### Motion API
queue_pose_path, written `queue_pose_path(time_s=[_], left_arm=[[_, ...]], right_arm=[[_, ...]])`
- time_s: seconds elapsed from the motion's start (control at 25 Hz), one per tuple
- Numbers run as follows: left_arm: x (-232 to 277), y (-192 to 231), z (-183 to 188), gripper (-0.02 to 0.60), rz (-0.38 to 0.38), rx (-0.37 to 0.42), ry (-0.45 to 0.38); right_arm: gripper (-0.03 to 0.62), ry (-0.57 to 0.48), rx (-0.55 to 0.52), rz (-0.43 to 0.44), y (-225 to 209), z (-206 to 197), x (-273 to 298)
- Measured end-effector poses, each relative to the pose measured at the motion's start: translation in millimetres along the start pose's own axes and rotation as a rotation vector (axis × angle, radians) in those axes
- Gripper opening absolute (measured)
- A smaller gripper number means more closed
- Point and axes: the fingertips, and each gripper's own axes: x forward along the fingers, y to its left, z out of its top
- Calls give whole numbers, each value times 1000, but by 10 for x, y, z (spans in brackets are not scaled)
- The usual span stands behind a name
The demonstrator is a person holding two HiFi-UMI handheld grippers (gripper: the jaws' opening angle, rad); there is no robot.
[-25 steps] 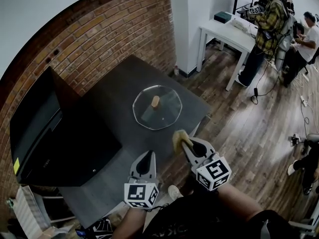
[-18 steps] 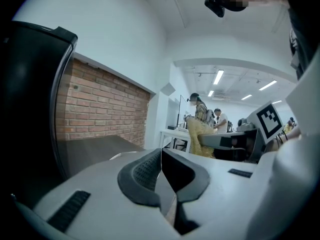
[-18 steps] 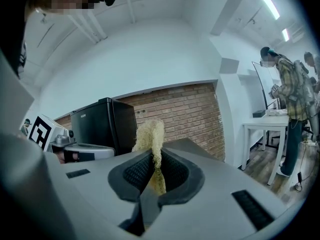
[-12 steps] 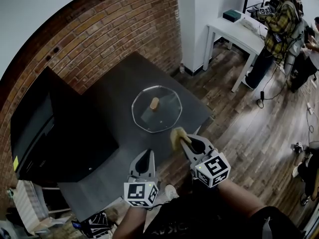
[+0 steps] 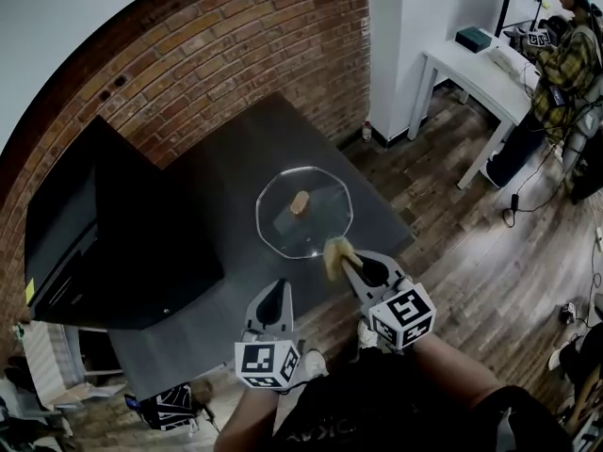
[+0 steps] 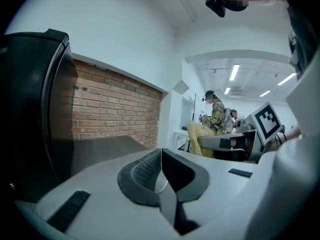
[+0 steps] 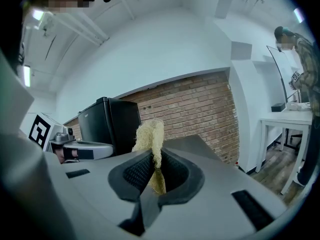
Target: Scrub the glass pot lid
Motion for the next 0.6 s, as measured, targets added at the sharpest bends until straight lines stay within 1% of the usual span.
queue_pose_path(time_s=[0.4, 0.6], left_arm=[[244, -77, -40, 35, 110, -17, 17], [301, -120, -98, 35, 146, -17, 35]], right_arm=[[48, 29, 12, 107, -259, -21, 125], [48, 36, 14, 136, -344, -28, 135]])
